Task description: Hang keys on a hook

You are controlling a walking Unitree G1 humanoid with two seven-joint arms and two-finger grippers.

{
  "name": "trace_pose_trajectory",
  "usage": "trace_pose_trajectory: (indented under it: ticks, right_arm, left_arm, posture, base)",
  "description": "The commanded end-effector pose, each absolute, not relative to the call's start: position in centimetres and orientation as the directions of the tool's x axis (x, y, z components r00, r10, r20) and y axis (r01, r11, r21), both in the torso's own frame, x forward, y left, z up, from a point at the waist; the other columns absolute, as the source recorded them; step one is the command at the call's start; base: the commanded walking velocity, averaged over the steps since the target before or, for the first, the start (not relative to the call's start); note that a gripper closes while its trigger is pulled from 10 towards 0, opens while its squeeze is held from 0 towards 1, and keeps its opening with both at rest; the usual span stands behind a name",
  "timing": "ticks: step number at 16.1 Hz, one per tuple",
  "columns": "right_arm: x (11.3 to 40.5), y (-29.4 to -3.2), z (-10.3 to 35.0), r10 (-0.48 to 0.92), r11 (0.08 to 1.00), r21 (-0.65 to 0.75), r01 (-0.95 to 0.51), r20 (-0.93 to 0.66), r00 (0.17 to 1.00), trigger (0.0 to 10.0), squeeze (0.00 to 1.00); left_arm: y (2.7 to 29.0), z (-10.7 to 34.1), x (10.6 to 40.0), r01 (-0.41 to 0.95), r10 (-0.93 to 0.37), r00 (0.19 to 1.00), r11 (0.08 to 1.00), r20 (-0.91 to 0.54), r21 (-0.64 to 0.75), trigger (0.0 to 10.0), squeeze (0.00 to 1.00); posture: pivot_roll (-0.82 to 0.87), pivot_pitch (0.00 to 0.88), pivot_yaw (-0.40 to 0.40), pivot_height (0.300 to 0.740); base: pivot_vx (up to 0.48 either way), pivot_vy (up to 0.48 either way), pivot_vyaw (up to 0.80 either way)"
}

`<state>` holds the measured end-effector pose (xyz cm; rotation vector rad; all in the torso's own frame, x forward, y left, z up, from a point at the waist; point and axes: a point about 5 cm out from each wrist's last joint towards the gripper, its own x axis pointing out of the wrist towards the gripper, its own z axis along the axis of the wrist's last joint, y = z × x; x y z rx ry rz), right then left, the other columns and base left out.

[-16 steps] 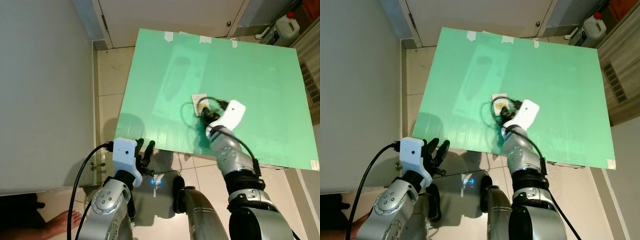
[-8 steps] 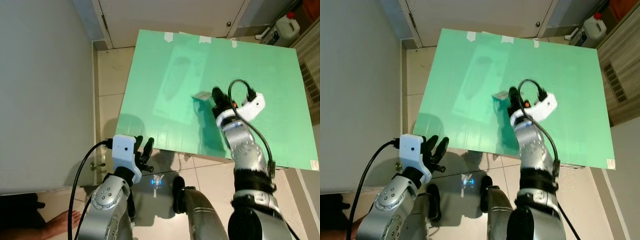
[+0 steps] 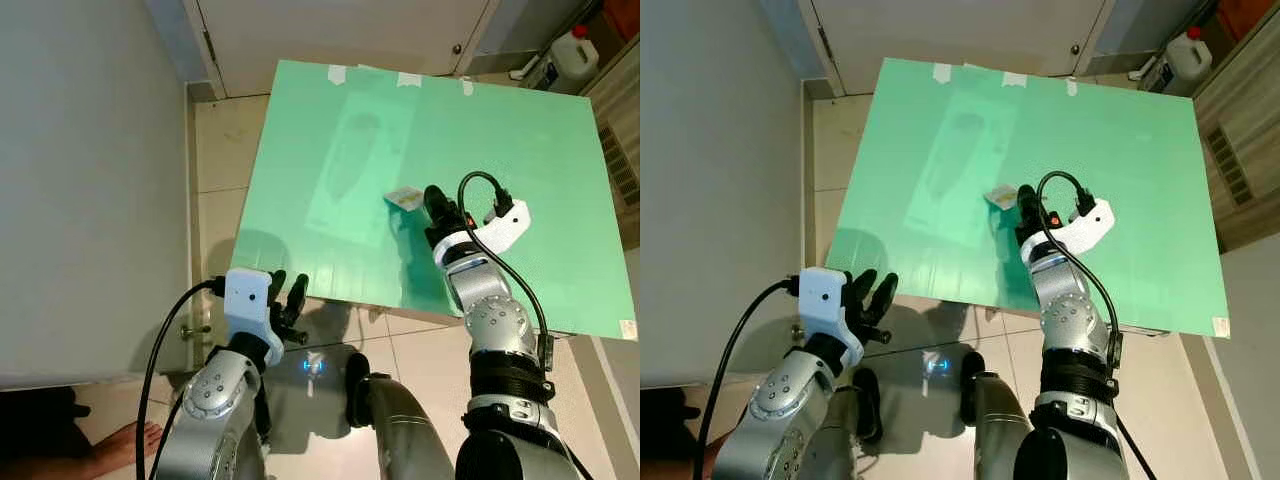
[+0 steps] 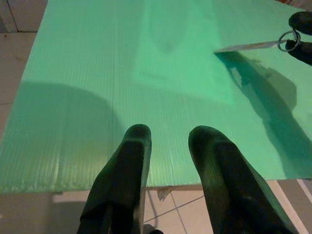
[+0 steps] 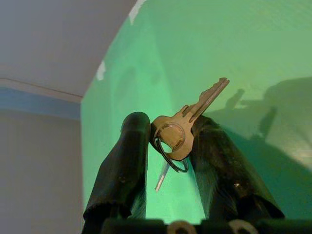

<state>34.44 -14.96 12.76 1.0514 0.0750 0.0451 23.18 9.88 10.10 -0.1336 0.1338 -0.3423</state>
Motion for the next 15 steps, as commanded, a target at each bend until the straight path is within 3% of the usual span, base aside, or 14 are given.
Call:
trace_pose_trajectory:
  ticks: [1,7,8,9,13,15]
  right_arm:
    - [34.2,-14.9,13.2,0.084,0.464,0.885,-0.033,-0.006,0.996,0.0,0.0]
    - [33.5,-13.8,16.2,0.135,0.256,0.939,-0.231,0.202,0.97,0.0,0.0]
    - [33.3,-13.8,17.5,0.137,0.203,0.936,-0.286,0.262,0.955,3.1,0.0]
    - [32.9,-13.8,18.9,0.138,0.169,0.924,-0.342,0.321,0.937,10.0,0.0]
    - [32.8,-15.0,20.9,0.104,0.119,0.907,-0.404,0.393,0.914,10.0,0.0]
    - [32.4,-15.1,22.5,0.111,0.06,0.878,-0.475,0.467,0.877,10.0,0.0]
  left_arm:
    - [9.9,9.4,22.9,0.316,-0.34,0.93,0.933,-0.141,-0.17,10.0,0.0]
    - [10.2,10.7,24.0,0.326,-0.342,0.935,0.933,-0.09,-0.153,10.0,0.0]
    - [10.2,11.6,24.5,0.333,-0.344,0.937,0.931,-0.054,-0.147,10.0,0.0]
    - [10.3,13.2,25.3,0.344,-0.346,0.938,0.928,0.006,-0.142,10.0,0.0]
    - [9.9,18.0,27.6,0.413,-0.386,0.903,0.901,0.186,-0.134,10.0,0.0]
    - [8.9,20.9,27.9,0.521,-0.466,0.833,0.842,0.297,-0.139,10.0,0.0]
  posture:
    - [0.07,0.367,-0.033,0.74]
    - [0.08,0.343,-0.032,0.74]
    - [0.08,0.337,-0.032,0.74]
    - [0.08,0.311,-0.034,0.74]
    - [0.07,0.262,-0.036,0.74]
    - [0.07,0.24,-0.037,0.74]
  base:
    - [0.0,0.0,0.0]
    - [0.0,0.0,0.0]
    - [0.0,0.0,0.0]
    - [0.0,0.0,0.0]
    - [0.0,0.0,0.0]
    - [0.0,0.0,0.0]
